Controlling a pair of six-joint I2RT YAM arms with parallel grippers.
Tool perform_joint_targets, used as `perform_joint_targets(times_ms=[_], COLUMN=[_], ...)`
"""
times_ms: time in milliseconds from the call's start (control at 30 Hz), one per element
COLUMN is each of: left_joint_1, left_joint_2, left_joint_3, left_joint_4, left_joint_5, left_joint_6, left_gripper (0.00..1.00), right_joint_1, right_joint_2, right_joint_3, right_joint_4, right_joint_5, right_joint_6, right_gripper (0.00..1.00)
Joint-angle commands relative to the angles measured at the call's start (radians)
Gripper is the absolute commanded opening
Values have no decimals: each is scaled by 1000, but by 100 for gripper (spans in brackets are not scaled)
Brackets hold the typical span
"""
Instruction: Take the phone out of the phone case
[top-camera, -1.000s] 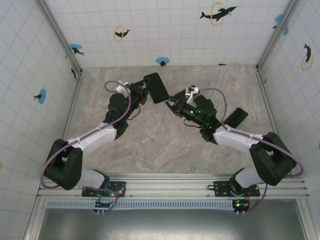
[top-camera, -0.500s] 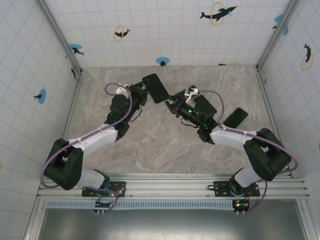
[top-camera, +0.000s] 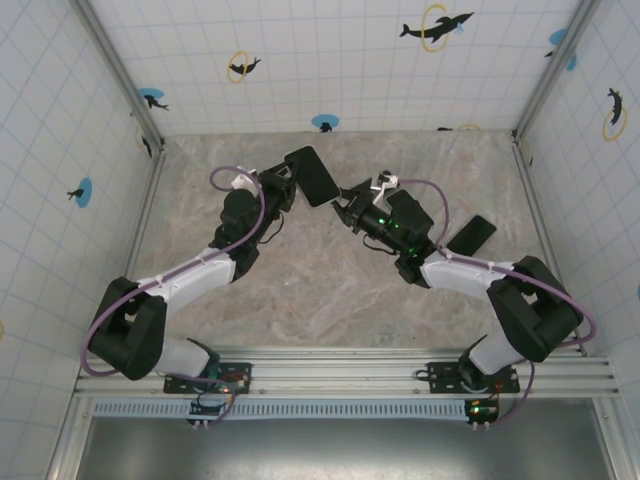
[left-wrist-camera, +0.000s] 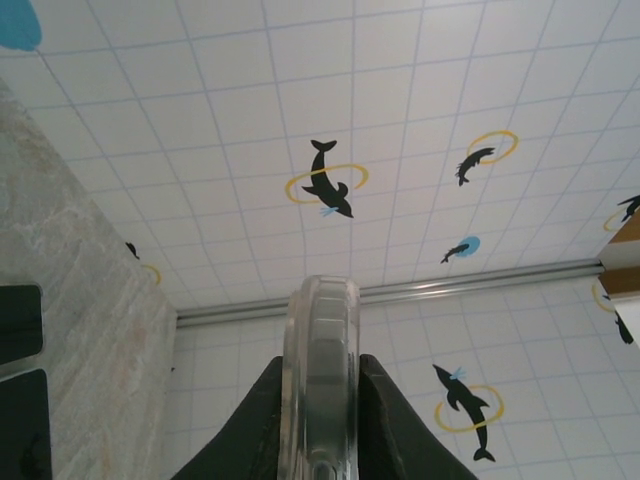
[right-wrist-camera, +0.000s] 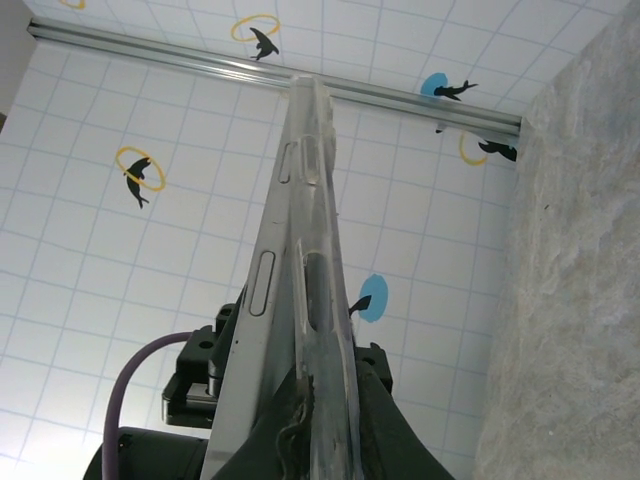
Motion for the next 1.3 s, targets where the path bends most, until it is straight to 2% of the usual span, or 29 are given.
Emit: perform_joint_targets(times_ms=[0, 233, 333, 400, 500, 800, 967, 1267], left_joint_1=[-9, -7, -6, -8, -16, -97, -155, -172], left_joint_2=[-23, -30, -47, -59, -87, -197, -171, -109], left_joint_3=[2, 9, 26, 38, 7, -58, -64, -29], left_joint_4=[19, -33, -115, -189, -238, -290, -204, -154], left_joint_5=[11, 40, 68, 110, 147, 84, 79, 98], left_joint_6=[22, 39, 61, 66, 31, -52, -168, -196], left_gripper=[28, 49, 58, 60, 60, 60, 54, 54], right_joint_1=[-6, -14, -21, -28, -31, -34, -26, -14], right_joint_2=[-26, -38, -42, -39, -31, 25, 63, 83], right_joint_3=[-18, -43, -45, -37, -30, 6, 27, 31], right_joint_4=[96, 146, 155, 156, 166, 185, 201, 237], right_joint_5=[17, 51, 78, 96, 151, 261, 288, 294], right_joint_6=[-3, -6, -23, -36, -58, -120, -134, -138], right_gripper=[6, 5, 4, 4, 4, 4, 4, 4])
